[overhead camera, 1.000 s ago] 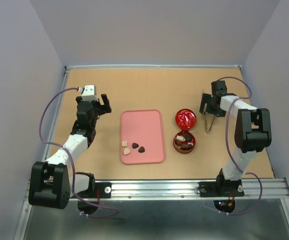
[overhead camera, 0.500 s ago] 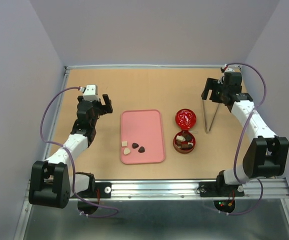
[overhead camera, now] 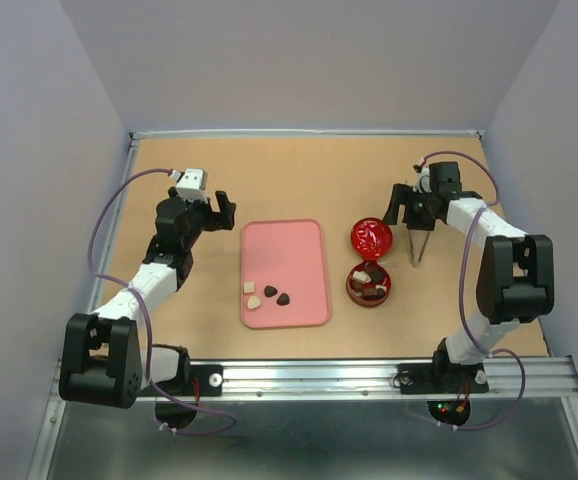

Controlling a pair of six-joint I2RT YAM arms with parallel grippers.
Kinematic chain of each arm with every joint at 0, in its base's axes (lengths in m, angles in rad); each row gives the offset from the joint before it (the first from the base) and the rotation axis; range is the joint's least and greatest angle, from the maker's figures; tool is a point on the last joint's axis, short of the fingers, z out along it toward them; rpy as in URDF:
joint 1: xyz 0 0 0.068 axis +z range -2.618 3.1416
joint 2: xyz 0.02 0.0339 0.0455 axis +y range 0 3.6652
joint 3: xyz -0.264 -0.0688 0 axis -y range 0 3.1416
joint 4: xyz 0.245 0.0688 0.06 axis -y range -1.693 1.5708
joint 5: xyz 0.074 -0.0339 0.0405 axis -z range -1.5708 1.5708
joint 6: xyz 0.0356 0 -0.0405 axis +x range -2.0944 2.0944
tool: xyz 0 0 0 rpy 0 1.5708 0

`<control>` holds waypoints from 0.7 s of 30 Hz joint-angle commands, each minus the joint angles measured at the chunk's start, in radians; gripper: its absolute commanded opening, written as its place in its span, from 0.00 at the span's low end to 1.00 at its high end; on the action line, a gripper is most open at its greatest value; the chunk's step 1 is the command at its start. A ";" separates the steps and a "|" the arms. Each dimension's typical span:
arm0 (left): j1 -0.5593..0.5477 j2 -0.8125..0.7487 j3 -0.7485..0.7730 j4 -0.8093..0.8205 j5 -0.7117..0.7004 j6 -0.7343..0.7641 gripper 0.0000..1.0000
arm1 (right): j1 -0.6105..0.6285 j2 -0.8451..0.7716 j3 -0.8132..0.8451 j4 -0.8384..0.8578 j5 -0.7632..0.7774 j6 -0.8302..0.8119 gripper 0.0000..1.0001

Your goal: Pack the chocolate

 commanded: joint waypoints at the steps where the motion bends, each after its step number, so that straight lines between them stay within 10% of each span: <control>1: 0.001 0.000 0.052 0.036 0.071 0.022 0.95 | -0.005 0.014 0.004 0.036 -0.078 -0.025 0.84; 12: -0.005 -0.002 0.055 0.042 0.155 0.033 0.95 | -0.005 0.103 0.002 0.035 -0.167 -0.027 0.79; 21: -0.013 0.001 0.058 0.041 0.186 0.044 0.95 | -0.005 0.119 0.005 0.038 -0.245 -0.025 0.51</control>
